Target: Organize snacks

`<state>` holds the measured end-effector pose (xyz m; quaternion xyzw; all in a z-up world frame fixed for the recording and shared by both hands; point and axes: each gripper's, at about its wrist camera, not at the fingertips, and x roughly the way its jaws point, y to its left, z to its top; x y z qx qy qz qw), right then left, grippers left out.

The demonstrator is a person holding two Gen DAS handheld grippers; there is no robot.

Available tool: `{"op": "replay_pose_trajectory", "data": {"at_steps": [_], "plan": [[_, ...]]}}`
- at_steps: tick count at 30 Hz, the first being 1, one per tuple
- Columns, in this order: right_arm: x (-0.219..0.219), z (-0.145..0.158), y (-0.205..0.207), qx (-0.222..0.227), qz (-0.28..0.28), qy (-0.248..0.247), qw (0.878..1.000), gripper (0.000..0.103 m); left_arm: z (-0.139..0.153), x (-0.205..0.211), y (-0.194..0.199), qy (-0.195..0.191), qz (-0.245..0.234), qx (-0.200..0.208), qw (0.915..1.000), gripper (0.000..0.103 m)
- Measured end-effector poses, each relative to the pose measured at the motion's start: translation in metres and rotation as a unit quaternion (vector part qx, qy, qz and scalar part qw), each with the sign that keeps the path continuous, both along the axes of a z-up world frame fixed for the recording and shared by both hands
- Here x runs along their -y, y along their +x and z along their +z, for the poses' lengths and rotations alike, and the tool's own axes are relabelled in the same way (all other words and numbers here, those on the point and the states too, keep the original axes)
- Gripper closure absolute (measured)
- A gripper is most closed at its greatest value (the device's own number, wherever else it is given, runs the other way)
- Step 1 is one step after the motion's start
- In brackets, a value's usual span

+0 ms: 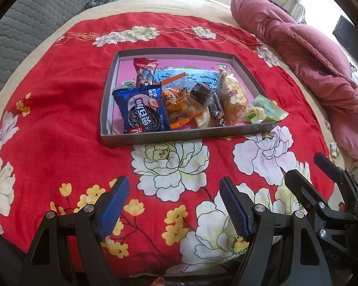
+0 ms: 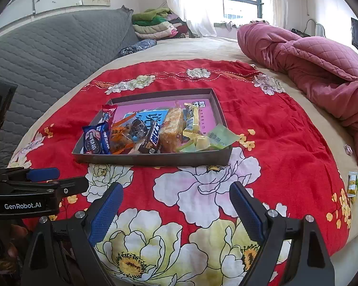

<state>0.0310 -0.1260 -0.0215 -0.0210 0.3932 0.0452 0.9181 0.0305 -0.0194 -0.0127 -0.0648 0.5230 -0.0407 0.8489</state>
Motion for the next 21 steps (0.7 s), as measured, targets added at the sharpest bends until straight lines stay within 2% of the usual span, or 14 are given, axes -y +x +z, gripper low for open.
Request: {"op": "replay_pose_trajectory", "data": {"at_steps": [21], "plan": [[-0.0004, -0.0004, 0.0001, 0.001, 0.001, -0.001, 1.000, 0.013, -0.0001, 0.0006, 0.0006, 0.004, 0.002, -0.001, 1.0000, 0.024]]}}
